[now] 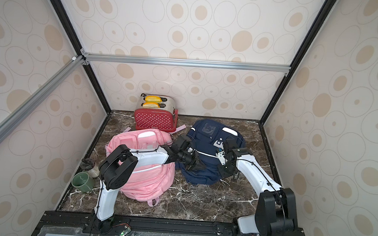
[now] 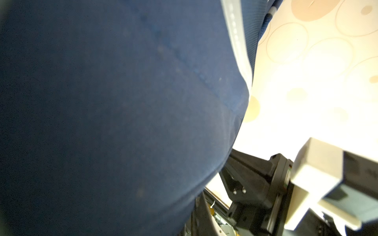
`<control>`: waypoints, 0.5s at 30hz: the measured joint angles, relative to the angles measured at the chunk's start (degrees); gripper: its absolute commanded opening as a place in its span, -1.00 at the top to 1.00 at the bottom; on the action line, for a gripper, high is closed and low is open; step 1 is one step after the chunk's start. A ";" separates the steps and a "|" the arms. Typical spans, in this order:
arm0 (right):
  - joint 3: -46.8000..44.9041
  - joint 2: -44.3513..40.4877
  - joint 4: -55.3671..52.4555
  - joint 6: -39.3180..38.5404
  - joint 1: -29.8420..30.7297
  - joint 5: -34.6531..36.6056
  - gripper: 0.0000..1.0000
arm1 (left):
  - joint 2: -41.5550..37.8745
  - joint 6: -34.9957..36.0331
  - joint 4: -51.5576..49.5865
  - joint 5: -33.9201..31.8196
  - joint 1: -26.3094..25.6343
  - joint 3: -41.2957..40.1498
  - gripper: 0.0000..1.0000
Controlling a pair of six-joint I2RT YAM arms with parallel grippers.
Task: Zip up the backpack
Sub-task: Zip the zipper on the backpack.
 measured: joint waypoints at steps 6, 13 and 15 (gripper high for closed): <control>0.92 2.56 2.23 -1.29 -4.61 2.49 1.00 | -2.03 3.65 -3.19 0.42 0.22 -0.07 1.00; 6.32 10.40 5.62 -2.10 -9.88 5.90 1.00 | -4.22 5.77 -5.40 1.88 0.26 -0.09 1.00; 8.66 12.90 5.77 -2.16 -10.95 6.60 1.00 | -4.28 6.08 -5.70 1.99 0.26 -0.09 1.00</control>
